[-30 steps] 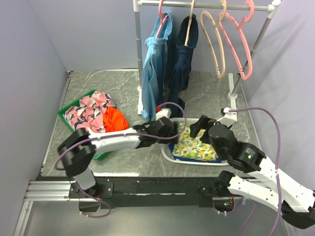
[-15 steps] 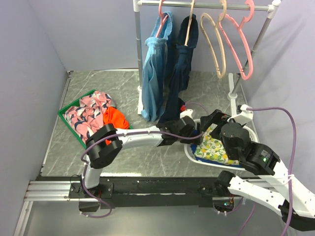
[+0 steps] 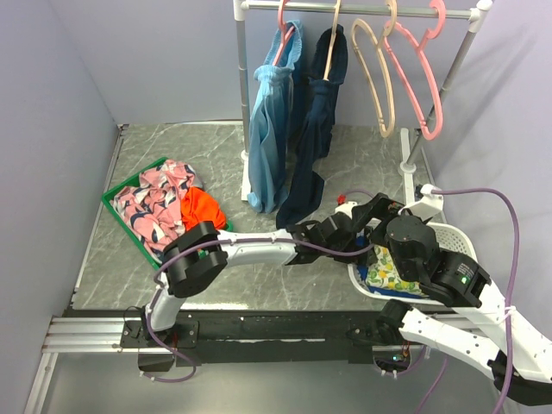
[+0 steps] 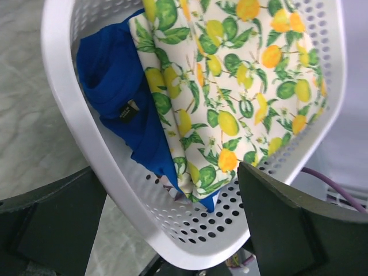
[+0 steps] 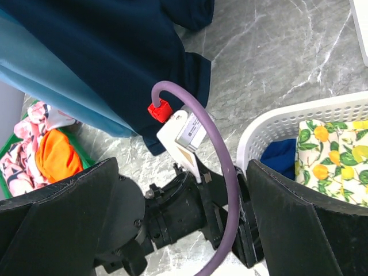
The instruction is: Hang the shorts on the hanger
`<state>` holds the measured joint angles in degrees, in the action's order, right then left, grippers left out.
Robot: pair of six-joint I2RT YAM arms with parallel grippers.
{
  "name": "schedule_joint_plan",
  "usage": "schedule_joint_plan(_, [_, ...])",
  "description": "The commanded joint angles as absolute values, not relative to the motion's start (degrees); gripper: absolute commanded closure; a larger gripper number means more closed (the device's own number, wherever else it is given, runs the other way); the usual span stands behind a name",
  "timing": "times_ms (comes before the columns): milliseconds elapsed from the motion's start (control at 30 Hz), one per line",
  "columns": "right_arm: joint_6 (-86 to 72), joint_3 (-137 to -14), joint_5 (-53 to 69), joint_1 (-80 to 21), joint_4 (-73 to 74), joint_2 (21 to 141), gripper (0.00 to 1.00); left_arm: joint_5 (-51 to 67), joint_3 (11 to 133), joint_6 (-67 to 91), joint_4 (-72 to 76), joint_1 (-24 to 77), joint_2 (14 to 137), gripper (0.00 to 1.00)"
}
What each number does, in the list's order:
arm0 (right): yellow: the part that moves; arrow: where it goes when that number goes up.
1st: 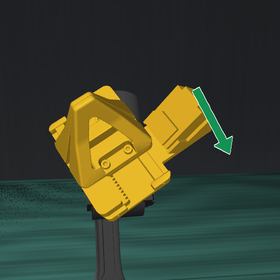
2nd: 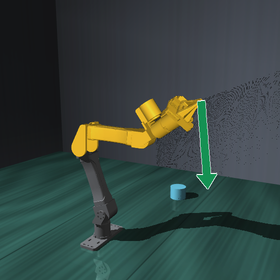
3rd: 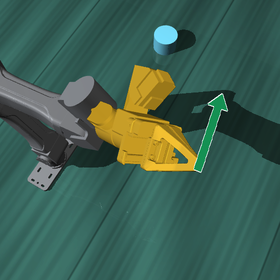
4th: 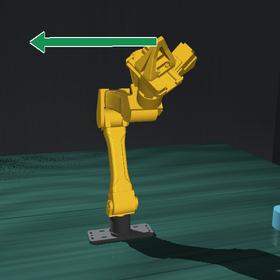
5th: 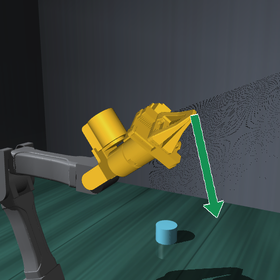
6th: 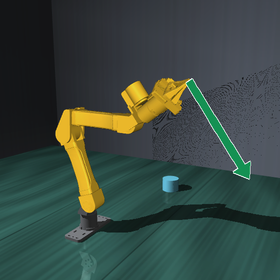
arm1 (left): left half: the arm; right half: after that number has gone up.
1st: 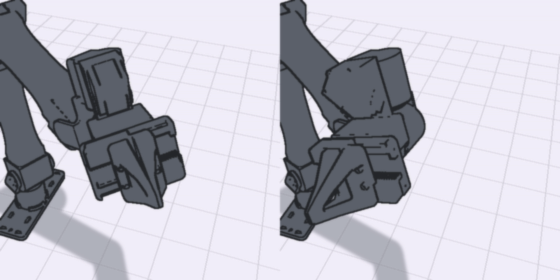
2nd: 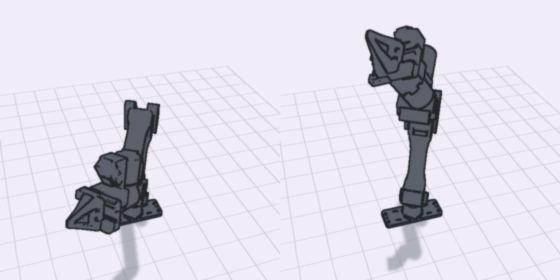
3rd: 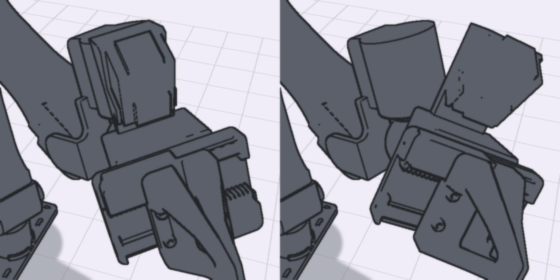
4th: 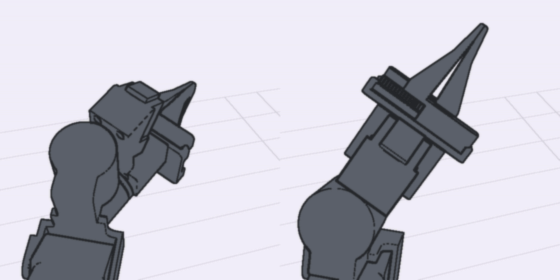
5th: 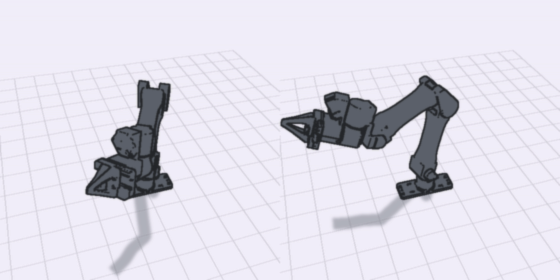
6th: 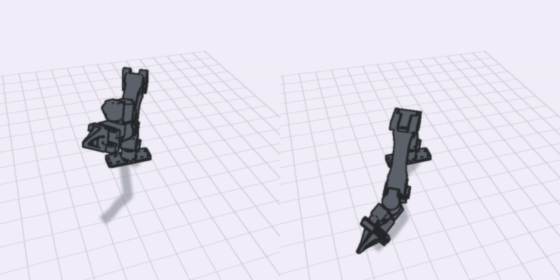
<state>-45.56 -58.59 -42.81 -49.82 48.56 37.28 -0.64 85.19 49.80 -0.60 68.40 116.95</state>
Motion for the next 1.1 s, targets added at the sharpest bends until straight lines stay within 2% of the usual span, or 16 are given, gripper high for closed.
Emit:
schedule_joint_plan(0, [-45.9,-61.1,-43.2,-49.5,48.2,37.7,0.00,0.2,82.7,50.9,7.2,68.6,113.2,0.03])
schedule_joint_plan(533, [-45.2,-60.1,-36.3,-49.5,44.4,37.2,0.00,1.7,58.1,56.2,18.2,56.9,92.7,0.04])
schedule_joint_plan(633, [-44.9,-59.0,-35.3,-49.4,43.2,37.2,0.00,0.2,53.5,55.0,13.7,55.1,84.8,0.03])
schedule_joint_plan(667, [-44.5,-58.5,-34.5,-49.4,42.5,37.5,0.00,-3.7,51.4,54.2,12.0,54.6,79.7,0.04])
schedule_joint_plan(767, [-44.2,-57.1,-33.2,-49.4,40.6,38.3,0.00,-5.4,47.0,54.1,4.0,50.3,68.1,0.03])
schedule_joint_plan(867, [-43.8,-55.2,-32.0,-49.4,38.0,39.0,0.00,-10.1,45.7,53.4,-8.5,43.7,58.8,0.04])
schedule_joint_plan(967, [-43.4,-53.8,-29.6,-49.4,35.8,39.8,0.00,-10.3,46.6,50.9,-16.5,31.8,54.1,0.03])
schedule_joint_plan(1000, [-43.2,-53.5,-28.6,-49.3,35.2,40.0,0.00,-9.5,47.0,49.8,-17.4,24.6,53.8,0.03])
schedule_joint_plan(1067, [-43.0,-53.1,-27.4,-49.3,34.7,40.9,0.00,-7.5,49.1,46.5,-18.8,17.3,55.8,0.02])
